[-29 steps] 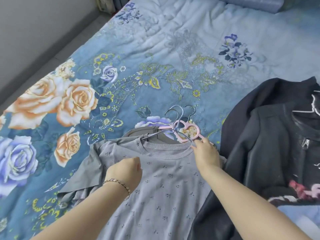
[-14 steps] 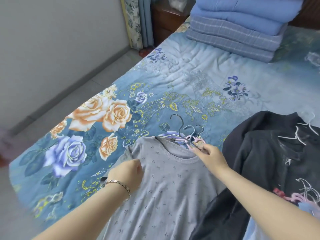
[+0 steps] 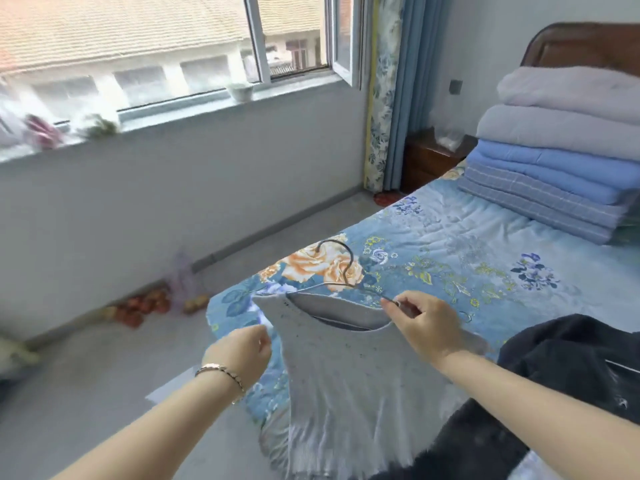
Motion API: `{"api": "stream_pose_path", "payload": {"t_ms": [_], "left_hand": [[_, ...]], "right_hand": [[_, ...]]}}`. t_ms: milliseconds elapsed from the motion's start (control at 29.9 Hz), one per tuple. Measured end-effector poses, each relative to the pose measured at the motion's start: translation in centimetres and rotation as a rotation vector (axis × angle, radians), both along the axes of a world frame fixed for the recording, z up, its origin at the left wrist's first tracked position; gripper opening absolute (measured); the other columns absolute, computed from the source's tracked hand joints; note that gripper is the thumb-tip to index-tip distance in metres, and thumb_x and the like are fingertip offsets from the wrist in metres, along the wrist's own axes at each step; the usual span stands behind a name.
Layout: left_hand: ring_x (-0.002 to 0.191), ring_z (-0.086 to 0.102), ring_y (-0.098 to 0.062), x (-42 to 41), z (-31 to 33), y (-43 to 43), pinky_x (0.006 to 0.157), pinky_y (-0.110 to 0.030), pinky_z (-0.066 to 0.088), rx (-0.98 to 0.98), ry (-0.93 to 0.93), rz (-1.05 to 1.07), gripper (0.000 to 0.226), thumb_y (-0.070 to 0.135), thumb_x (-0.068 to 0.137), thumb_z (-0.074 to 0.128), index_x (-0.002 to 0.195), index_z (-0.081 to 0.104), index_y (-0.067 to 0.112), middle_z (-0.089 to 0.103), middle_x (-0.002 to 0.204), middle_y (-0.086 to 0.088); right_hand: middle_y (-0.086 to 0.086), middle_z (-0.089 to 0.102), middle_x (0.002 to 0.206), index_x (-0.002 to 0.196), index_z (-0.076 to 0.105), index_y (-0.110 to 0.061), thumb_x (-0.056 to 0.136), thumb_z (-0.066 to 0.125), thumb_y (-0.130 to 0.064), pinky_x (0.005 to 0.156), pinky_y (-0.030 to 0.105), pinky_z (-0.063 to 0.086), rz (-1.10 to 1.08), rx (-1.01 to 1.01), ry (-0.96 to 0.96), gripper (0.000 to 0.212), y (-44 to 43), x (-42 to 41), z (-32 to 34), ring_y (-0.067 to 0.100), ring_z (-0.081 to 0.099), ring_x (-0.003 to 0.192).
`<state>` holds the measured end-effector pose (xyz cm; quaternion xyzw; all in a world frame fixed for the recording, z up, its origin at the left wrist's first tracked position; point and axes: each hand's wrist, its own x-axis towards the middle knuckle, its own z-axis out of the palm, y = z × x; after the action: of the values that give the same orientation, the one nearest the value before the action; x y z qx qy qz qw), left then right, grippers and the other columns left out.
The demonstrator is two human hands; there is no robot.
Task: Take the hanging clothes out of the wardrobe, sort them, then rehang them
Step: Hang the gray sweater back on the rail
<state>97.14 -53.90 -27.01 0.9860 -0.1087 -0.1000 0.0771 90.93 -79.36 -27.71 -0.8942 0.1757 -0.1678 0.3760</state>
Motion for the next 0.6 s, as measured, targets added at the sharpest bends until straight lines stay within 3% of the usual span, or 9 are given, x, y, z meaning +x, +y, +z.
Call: {"api": "stream_pose_path", "payload": {"t_ms": [100, 201, 301, 402, 502, 602], "left_hand": [[0.092, 0.059, -0.022, -5.2, 3.6, 6.5, 0.07, -0.025, 0.04, -0.027, -0.039, 0.112, 0.017, 0.023, 0.092, 0.039, 0.087, 0.055, 0.026, 0.065, 0.106, 0.002], [0.086, 0.056, -0.023, -11.3, 7.0, 12.6, 0.068, -0.025, 0.04, -0.031, -0.063, 0.215, 0.017, 0.023, 0.092, 0.039, 0.084, 0.054, 0.026, 0.064, 0.102, 0.001], [0.083, 0.057, -0.023, -17.5, 10.2, 18.3, 0.066, -0.024, 0.038, -0.008, -0.084, 0.333, 0.014, 0.021, 0.089, 0.045, 0.079, 0.051, 0.027, 0.056, 0.088, 0.004], [0.095, 0.063, -0.024, -23.1, 12.6, 23.6, 0.071, -0.027, 0.046, 0.056, -0.058, 0.493, 0.009, 0.018, 0.085, 0.053, 0.088, 0.059, 0.024, 0.064, 0.095, 0.001], [0.094, 0.064, -0.025, -28.7, 14.2, 28.3, 0.072, -0.028, 0.046, 0.021, -0.065, 0.701, 0.014, 0.017, 0.084, 0.051, 0.091, 0.063, 0.021, 0.066, 0.098, -0.001], [0.088, 0.061, -0.025, -35.4, 15.4, 31.5, 0.07, -0.025, 0.04, -0.004, -0.151, 0.888, 0.018, 0.02, 0.089, 0.044, 0.089, 0.061, 0.02, 0.064, 0.095, -0.002]], "right_hand": [[-0.004, 0.039, 0.048, 0.058, 0.053, -0.016, 0.081, 0.069, -0.037, 0.055, 0.025, 0.027, 0.111, -0.061, -0.116, 0.035, 6.3, -2.8, 5.4, 0.018, 0.042, 0.059], [-0.003, 0.041, 0.048, 0.059, 0.057, -0.012, 0.079, 0.066, -0.045, 0.054, 0.021, 0.028, 0.258, -0.094, -0.256, 0.039, 12.6, -5.6, 10.5, 0.015, 0.041, 0.057], [-0.005, 0.048, 0.054, 0.067, 0.064, -0.013, 0.082, 0.069, -0.036, 0.058, 0.025, 0.031, 0.438, -0.09, -0.327, 0.028, 18.9, -8.4, 14.9, 0.01, 0.044, 0.068], [-0.01, 0.051, 0.053, 0.073, 0.067, -0.025, 0.083, 0.067, -0.038, 0.064, 0.025, 0.038, 0.633, -0.07, -0.346, 0.017, 24.9, -11.1, 18.5, 0.008, 0.046, 0.064], [-0.008, 0.06, 0.063, 0.083, 0.072, -0.027, 0.086, 0.062, -0.038, 0.069, 0.026, 0.042, 0.834, -0.071, -0.331, 0.015, 29.9, -13.7, 20.7, 0.012, 0.053, 0.068], [-0.015, 0.053, 0.054, 0.08, 0.071, -0.028, 0.087, 0.06, -0.038, 0.06, 0.022, 0.037, 1.02, -0.035, -0.329, 0.016, 34.5, -16.6, 21.8, 0.008, 0.046, 0.057]]}}
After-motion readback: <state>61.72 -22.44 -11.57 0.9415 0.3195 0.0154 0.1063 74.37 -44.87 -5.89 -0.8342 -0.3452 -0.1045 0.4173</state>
